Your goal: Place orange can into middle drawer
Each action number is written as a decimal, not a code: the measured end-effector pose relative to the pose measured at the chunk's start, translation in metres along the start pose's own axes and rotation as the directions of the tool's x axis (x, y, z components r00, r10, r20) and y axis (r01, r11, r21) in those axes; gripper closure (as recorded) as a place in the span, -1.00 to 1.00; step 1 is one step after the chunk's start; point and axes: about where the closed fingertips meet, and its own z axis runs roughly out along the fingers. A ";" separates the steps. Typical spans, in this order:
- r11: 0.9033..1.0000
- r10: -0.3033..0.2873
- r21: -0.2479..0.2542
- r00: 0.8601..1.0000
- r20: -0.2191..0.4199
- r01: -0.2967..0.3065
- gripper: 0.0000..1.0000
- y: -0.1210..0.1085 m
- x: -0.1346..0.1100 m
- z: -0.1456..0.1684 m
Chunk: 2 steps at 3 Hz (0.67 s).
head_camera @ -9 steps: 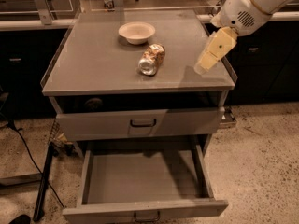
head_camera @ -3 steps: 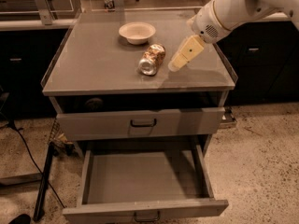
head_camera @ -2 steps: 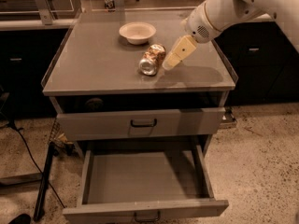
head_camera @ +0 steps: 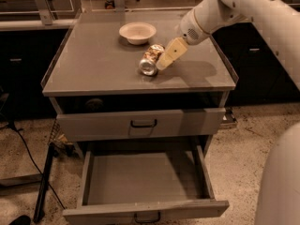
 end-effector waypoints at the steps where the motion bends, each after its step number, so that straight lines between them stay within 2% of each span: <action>1: 1.000 0.012 -0.022 1.000 -0.003 -0.012 -1.00 -0.002 0.001 0.013; 2: 0.999 0.019 -0.034 1.000 -0.004 -0.019 -1.00 -0.001 0.001 0.021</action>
Offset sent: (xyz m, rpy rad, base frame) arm 0.0124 0.0126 -0.0198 0.0184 0.0476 0.0056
